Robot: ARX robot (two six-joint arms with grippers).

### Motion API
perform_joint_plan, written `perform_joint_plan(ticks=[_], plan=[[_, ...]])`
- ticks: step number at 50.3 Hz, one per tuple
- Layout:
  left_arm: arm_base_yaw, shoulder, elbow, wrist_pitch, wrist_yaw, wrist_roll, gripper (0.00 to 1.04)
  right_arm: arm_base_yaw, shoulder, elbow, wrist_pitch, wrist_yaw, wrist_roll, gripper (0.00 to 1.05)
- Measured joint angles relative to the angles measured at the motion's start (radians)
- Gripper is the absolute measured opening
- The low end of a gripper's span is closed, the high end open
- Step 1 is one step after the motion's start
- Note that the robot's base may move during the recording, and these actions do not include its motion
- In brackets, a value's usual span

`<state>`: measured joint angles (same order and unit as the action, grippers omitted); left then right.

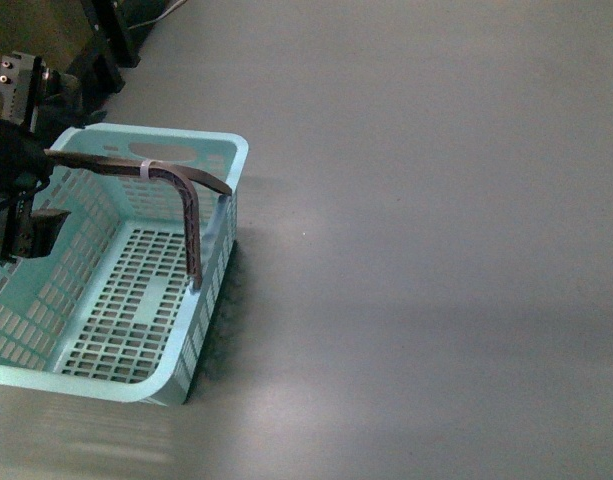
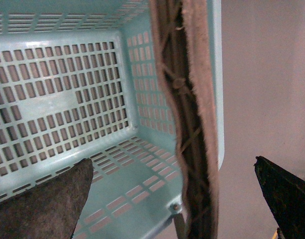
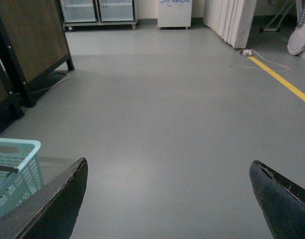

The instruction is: Pick lemon and mango into basket

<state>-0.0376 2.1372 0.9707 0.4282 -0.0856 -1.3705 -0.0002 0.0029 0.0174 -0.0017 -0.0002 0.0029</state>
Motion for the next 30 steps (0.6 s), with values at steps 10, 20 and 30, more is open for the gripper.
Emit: perform_joint_plan(ticks=[10,20,30], plan=[[0.009,0.101,0.152,-0.051,0.0,0.006,0.86,0.0,0.0,0.0,0.0,0.0,0.0,0.96],[0.008,0.143,0.201,-0.079,-0.002,0.012,0.51,0.0,0.0,0.0,0.0,0.0,0.0,0.96],[0.01,0.143,0.203,-0.094,0.011,0.012,0.25,0.0,0.0,0.0,0.0,0.0,0.0,0.96]])
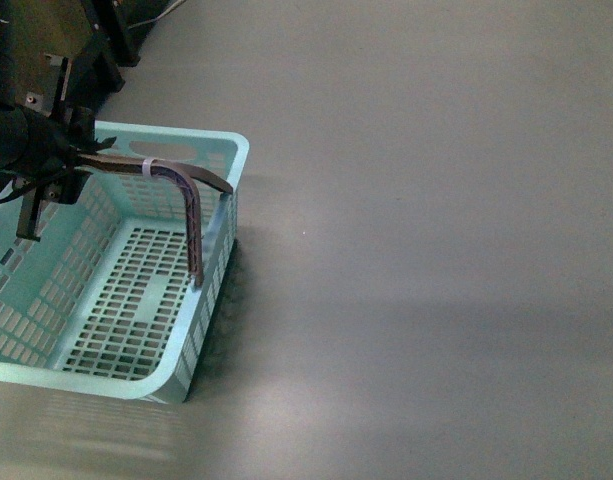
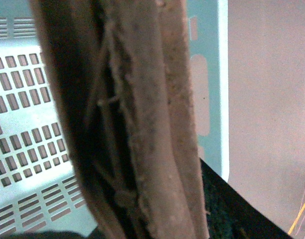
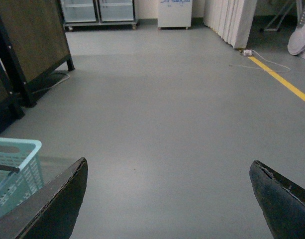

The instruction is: Pick lemon and mango into basket

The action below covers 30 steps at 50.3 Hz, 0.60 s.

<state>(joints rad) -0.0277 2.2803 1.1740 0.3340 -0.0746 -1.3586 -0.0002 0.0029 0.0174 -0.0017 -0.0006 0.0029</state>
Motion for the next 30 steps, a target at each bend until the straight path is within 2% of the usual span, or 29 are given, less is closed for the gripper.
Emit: perform_joint_plan(ticks=[4,7,19,30], plan=[[0.002,-0.003,-0.003,0.0,0.005,-0.016,0.11,0.0,0.0,0.0,0.0,0.0,0.0,0.96],[0.003,-0.023,-0.022,0.004,0.029,-0.033,0.05,0.0,0.0,0.0,0.0,0.0,0.0,0.96],[0.004,-0.185,-0.163,-0.003,0.061,-0.024,0.05,0.0,0.0,0.0,0.0,0.0,0.0,0.96],[0.03,-0.543,-0.33,-0.111,0.115,-0.06,0.05,0.0,0.0,0.0,0.0,0.0,0.0,0.96]])
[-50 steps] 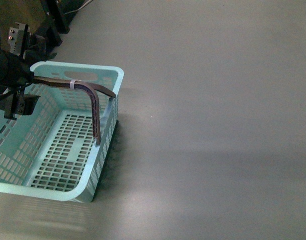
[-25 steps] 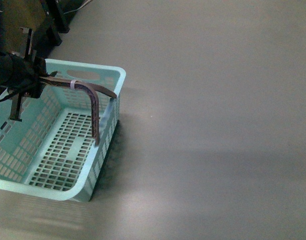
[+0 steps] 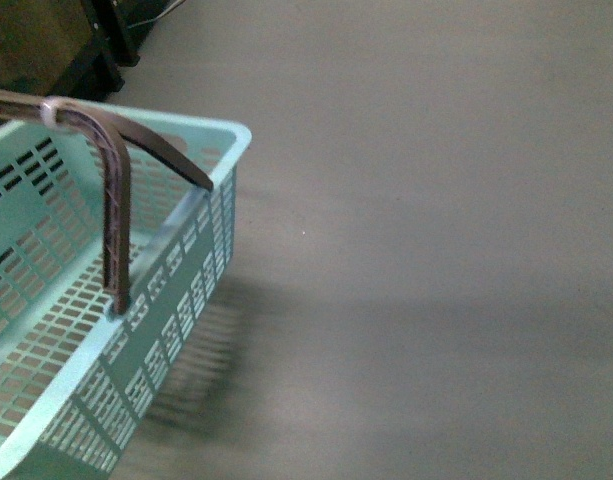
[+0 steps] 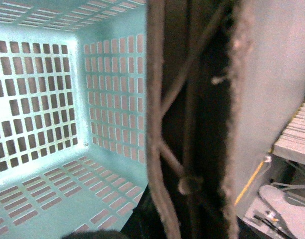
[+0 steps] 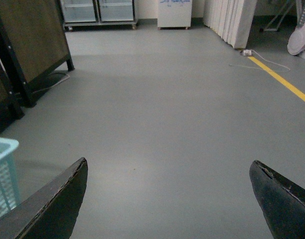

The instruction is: Pick lemon and mango into basket

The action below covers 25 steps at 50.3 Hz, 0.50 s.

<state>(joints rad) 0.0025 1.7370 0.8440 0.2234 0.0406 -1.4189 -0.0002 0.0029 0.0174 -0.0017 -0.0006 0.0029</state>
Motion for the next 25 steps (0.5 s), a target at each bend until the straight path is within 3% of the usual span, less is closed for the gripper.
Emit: perform_joint_plan(ticks=[25], plan=[[0.119,-0.66,0.048,-0.406,0.132,-0.053,0.05,0.0,0.0,0.0,0.0,0.0,0.0,0.96]])
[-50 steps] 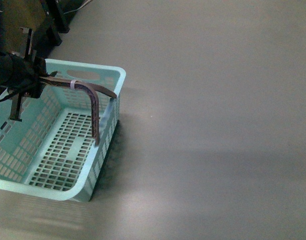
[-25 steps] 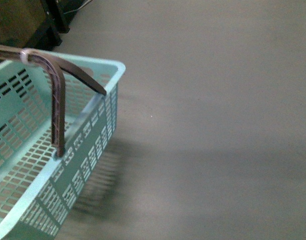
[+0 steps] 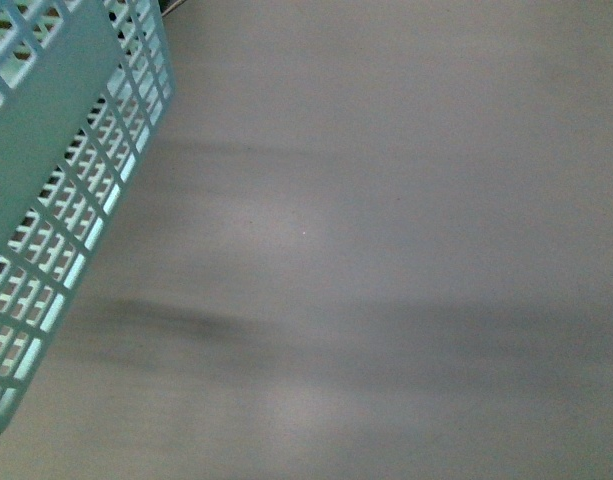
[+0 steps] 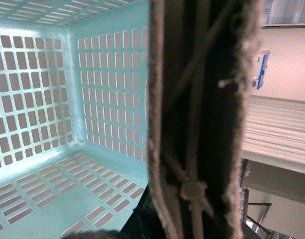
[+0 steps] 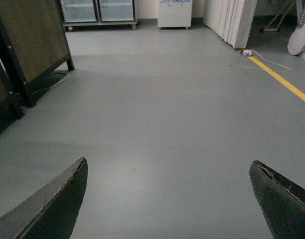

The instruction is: Pick lemon and mango into basket

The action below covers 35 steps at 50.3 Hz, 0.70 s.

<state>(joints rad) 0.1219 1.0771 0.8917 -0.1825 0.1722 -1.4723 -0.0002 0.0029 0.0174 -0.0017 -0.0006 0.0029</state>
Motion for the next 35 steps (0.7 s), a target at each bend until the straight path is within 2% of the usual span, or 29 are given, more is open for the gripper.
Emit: perform_joint_plan(ticks=[10,35], plan=[[0.006,-0.114,0.08,-0.138,0.027,0.009,0.05,0.0,0.0,0.0,0.0,0.0,0.0,0.96],[0.008,-0.12,0.091,-0.152,0.016,0.031,0.05,0.0,0.0,0.0,0.0,0.001,0.0,0.96]])
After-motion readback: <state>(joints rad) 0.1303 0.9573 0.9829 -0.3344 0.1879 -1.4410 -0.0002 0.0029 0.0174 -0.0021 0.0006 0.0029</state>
